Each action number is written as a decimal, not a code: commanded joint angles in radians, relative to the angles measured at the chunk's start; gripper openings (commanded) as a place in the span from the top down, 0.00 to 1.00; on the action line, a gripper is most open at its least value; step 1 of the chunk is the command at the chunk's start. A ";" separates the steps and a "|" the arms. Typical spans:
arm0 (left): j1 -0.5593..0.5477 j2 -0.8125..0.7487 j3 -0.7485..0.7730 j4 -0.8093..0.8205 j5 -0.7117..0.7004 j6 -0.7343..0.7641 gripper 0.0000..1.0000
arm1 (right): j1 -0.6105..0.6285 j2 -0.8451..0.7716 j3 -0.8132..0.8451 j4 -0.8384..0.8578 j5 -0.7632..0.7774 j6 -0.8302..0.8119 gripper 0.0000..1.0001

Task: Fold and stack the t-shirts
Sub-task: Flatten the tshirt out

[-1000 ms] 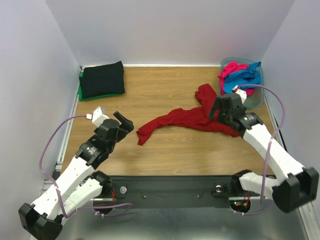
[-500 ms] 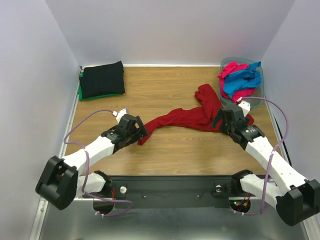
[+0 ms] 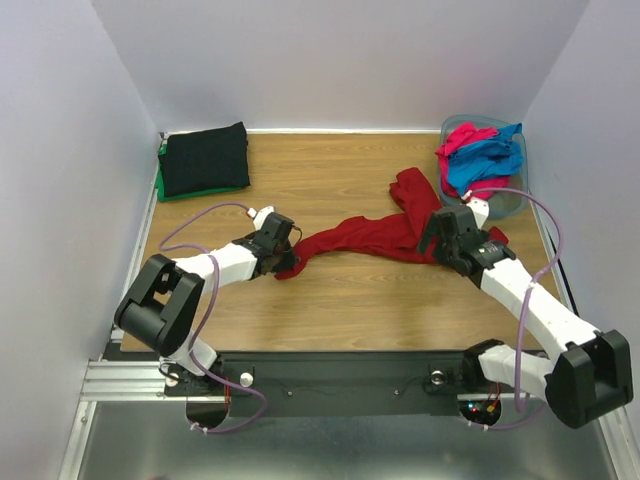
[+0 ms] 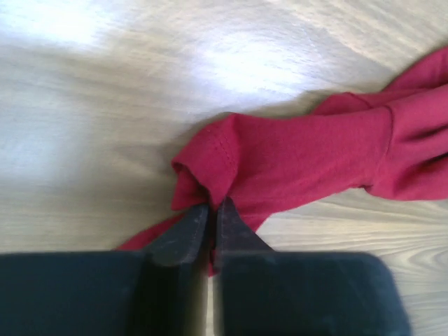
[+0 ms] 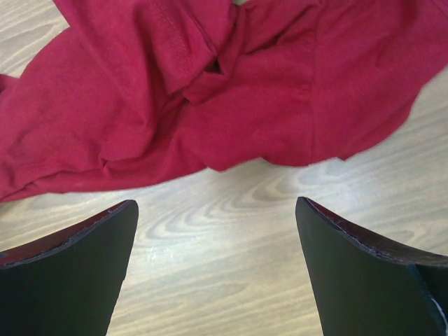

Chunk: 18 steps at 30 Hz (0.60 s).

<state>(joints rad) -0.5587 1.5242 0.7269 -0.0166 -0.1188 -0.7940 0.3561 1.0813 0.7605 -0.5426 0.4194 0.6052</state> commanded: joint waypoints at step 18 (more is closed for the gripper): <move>0.002 -0.254 -0.135 0.046 -0.094 0.018 1.00 | -0.003 0.563 0.286 0.250 -0.004 -0.024 0.66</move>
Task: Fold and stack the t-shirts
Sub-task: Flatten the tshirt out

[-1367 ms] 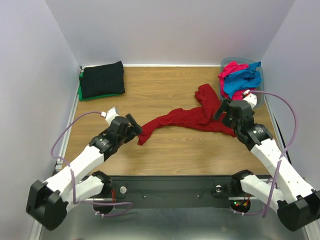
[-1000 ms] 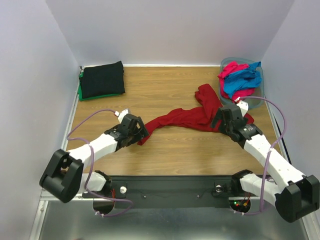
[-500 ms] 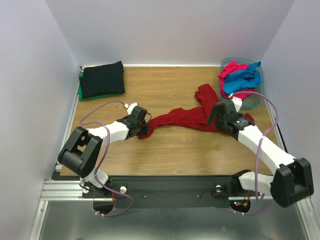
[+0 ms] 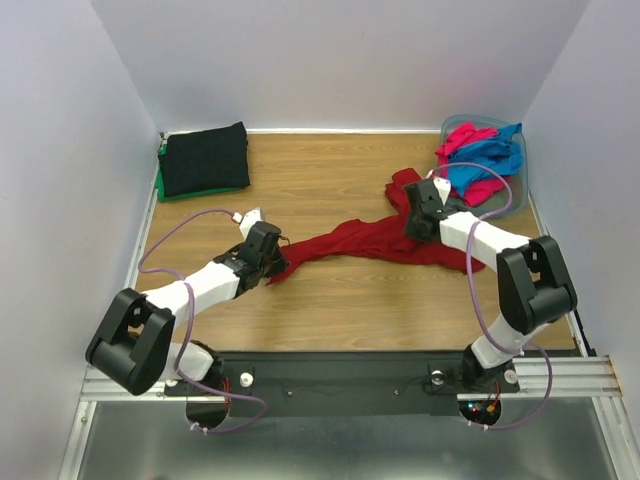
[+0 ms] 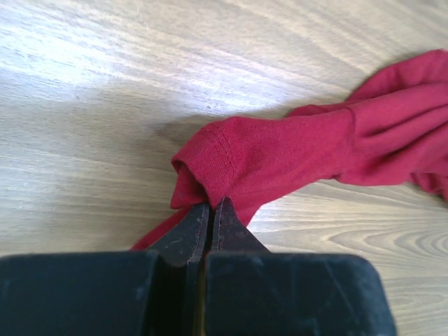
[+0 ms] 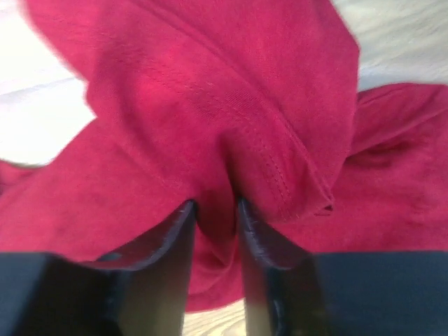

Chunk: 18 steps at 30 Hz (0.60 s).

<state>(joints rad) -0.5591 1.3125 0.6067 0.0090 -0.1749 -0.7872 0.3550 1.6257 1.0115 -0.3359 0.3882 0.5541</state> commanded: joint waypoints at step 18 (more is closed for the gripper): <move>0.002 -0.409 0.405 -0.225 -0.225 0.114 1.00 | -0.002 -0.542 0.384 -0.061 -0.165 -0.120 1.00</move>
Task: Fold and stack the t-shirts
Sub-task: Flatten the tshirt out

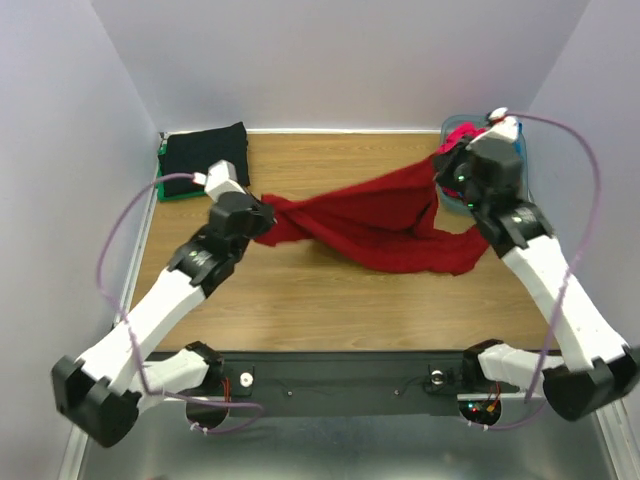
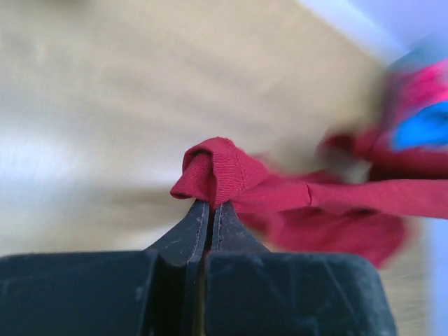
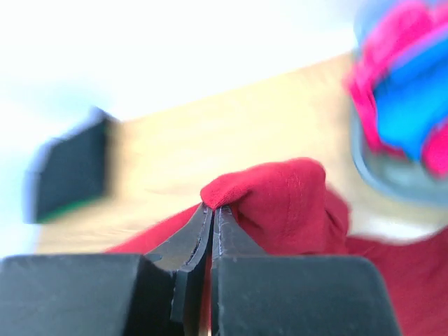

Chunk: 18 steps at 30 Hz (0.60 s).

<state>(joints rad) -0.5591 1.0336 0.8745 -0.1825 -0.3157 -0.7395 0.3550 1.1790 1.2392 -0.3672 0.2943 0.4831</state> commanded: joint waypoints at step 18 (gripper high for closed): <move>0.002 -0.254 0.722 -0.072 -0.012 0.273 1.00 | -0.001 -0.102 0.704 -0.150 -0.402 -0.072 1.00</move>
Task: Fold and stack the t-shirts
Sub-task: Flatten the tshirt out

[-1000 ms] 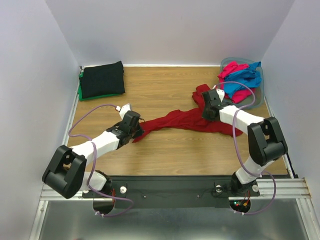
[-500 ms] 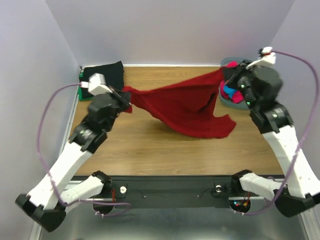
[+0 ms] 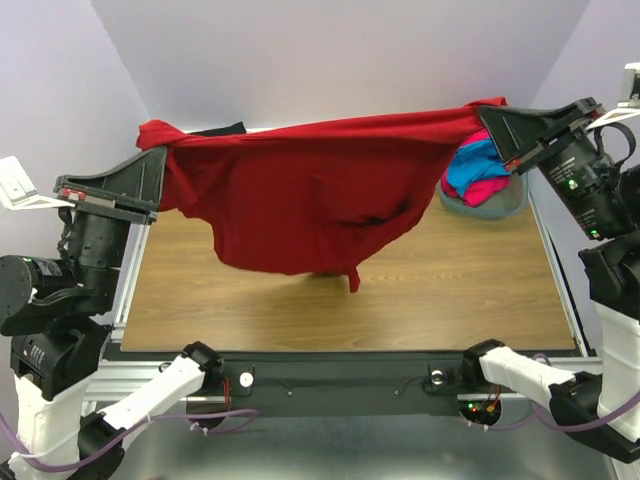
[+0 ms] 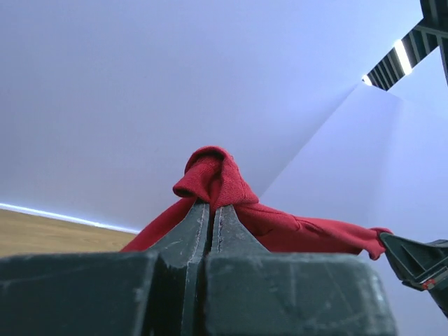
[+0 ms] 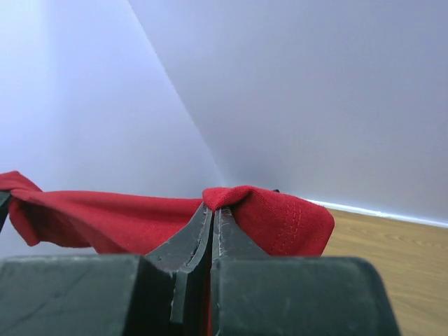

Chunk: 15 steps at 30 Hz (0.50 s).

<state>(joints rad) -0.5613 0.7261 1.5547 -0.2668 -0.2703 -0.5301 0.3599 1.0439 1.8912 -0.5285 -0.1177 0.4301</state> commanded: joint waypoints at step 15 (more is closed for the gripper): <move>0.279 0.749 0.502 -0.046 -0.041 0.159 1.00 | -0.064 0.717 0.389 0.010 0.388 -0.079 0.99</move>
<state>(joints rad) -0.4004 1.3788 1.8496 -0.3222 -0.4583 -0.4145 0.3435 1.6478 2.0556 -0.5419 0.1913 0.3729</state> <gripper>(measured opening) 0.047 0.025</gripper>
